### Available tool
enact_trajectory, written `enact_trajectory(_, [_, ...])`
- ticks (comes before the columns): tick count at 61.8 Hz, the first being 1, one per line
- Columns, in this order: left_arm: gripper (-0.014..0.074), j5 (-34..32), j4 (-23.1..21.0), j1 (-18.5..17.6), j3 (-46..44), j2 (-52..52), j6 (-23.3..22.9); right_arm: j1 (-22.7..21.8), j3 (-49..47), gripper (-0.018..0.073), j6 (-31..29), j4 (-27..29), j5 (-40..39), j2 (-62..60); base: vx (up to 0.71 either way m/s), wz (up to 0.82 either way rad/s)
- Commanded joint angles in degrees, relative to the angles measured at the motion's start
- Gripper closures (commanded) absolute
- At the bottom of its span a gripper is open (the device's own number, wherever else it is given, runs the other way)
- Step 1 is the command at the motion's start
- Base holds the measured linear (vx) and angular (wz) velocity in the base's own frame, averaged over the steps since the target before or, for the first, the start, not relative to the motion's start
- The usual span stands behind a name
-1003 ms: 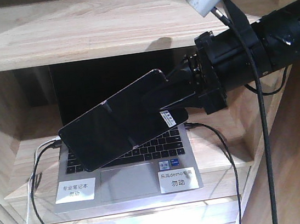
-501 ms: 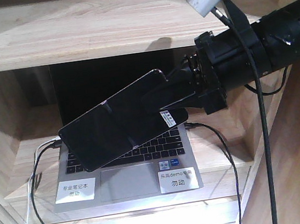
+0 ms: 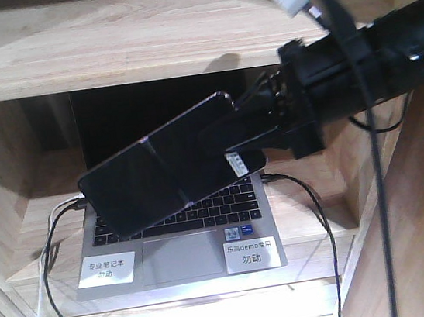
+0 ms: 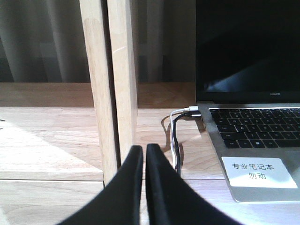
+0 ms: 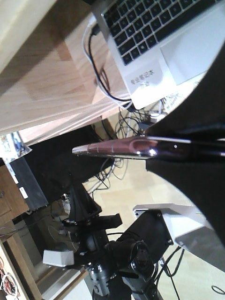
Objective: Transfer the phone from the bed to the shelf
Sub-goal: 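Raise the right gripper with the phone above the laptop shelf, then lower the phone onto the upper wooden shelf with the right gripper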
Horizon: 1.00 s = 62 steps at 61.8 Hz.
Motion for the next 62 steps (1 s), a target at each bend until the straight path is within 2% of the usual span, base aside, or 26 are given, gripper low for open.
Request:
enact_trajectory(1, [0.0596, -4.0, -0.5, -0.2, 0.2, -0.3, -0.2, -0.1, -1.6, 0.0564, -0.5, 7.1, 3.3, -4.7, 0.00, 0.00])
enact_trajectory(14, [0.0596, -4.0, -0.5, -0.2, 0.2, -0.3, -0.2, -0.1, -1.6, 0.0564, -0.5, 7.3, -0.2, -11.0, 0.00, 0.00])
enact_trajectory(33, [0.0596, -4.0, -0.5, -0.2, 0.2, -0.3, -0.2, -0.1, -1.6, 0.0562, -0.6, 10.5, -13.7, -14.2, 0.00, 0.00])
enact_trajectory(42, [0.0596, -4.0, -0.5, -0.2, 0.2, -0.3, -0.2, -0.1, -2.4, 0.0562, -2.7, 12.9, -17.9, -14.0, 0.00, 0.00])
enact_trajectory(62, [0.0596, -4.0, -0.5, -0.2, 0.2, -0.3, -0.2, -0.1, -19.6, 0.0561, -0.1, 12.6, -16.3, -4.5, 0.00, 0.00])
